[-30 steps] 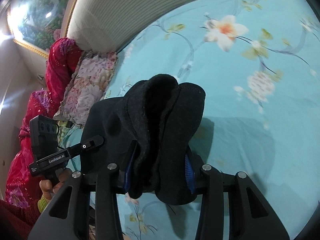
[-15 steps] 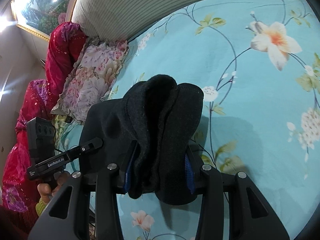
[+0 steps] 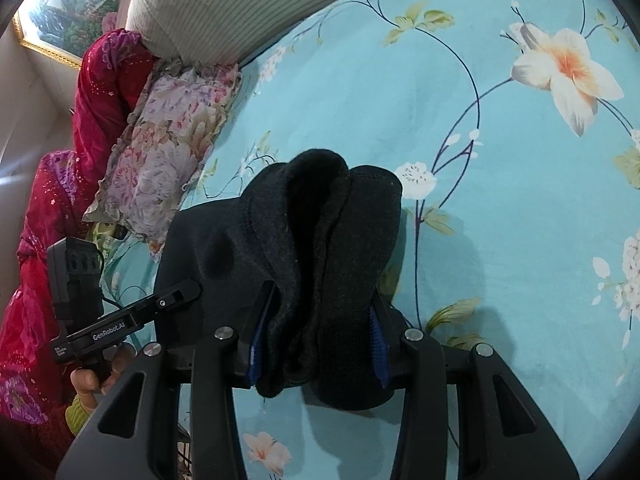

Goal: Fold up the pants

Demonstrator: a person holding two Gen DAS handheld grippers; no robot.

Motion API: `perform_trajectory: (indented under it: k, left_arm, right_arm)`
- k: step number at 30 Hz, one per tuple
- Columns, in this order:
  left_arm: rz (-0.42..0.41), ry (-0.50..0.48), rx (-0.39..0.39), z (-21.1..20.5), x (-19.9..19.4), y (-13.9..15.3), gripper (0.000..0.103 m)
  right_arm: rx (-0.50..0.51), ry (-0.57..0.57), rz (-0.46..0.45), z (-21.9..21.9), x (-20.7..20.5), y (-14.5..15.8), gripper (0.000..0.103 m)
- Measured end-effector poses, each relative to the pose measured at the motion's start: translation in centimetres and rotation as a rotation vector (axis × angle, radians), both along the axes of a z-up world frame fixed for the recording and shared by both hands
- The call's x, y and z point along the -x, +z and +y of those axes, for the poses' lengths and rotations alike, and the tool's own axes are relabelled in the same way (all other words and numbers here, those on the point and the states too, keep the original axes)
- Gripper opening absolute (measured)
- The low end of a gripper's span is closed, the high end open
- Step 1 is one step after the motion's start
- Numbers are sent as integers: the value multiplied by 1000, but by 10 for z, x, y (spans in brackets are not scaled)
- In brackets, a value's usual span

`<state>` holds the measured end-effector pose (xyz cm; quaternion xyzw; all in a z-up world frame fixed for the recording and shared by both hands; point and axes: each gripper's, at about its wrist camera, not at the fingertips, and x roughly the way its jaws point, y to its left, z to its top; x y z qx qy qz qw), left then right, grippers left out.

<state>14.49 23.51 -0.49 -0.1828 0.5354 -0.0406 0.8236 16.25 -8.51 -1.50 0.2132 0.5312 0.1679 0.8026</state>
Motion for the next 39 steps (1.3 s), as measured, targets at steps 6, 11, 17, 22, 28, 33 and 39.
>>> perform_trajectory:
  k: [6,11,17,22,28,33,39]
  left_arm:
    - [14,1,10,4,-1,-11,45]
    - [9,1,7,5,-1,-15,50]
    - [7,12,-18,5,2,-16,62]
    - [6,26,-58,3,7,-12,74]
    - [6,40,-98,0,16,-5,79]
    - [-14,62,-137,-4,26,4,80]
    - [-29,75,-182,-15,39,14,80]
  right_arm:
    - [5,0,14,-5,-3,-8,50]
    - [31,12,11,-7,-4,-9,53]
    - [40,15,8,-11,-4,-10,56]
    - [69,7,-2,-12,0,-5,63]
    - [149,-26,-37,-18,5,8,69]
    - [177,-40,-62,-22,13,20,70]
    - [179,-42,-115,-18,26,39,75]
